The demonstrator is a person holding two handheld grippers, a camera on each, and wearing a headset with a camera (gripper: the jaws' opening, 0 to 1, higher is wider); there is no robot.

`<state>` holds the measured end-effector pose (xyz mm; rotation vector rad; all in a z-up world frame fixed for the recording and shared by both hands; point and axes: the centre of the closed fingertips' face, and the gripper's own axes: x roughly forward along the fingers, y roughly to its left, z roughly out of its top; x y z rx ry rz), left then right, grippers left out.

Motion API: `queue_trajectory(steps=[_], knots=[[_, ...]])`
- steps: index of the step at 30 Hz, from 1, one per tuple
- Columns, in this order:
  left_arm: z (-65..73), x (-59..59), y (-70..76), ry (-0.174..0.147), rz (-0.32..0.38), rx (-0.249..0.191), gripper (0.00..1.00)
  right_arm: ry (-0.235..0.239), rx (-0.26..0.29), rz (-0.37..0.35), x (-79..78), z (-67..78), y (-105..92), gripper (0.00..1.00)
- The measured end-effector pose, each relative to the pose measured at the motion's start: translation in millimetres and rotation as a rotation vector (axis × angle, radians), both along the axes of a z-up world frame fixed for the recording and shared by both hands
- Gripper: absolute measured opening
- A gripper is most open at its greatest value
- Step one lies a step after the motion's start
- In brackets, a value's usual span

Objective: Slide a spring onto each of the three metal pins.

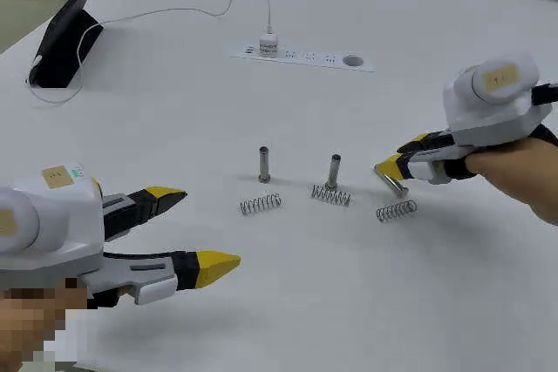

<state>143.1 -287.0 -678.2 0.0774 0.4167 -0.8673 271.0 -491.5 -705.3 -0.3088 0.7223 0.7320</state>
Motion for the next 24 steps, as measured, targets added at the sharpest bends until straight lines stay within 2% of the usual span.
queue_trajectory(steps=[11,24], knots=[[-1.7,-0.3,2.2,0.004,0.002,-0.011,0.7,0.068,-0.035,-0.058,8.0,-20.4,0.1,0.24],[-6.6,-1.4,5.7,0.011,0.0,-0.023,0.69,0.111,-0.056,-0.093,9.5,-26.6,2.4,0.15]])
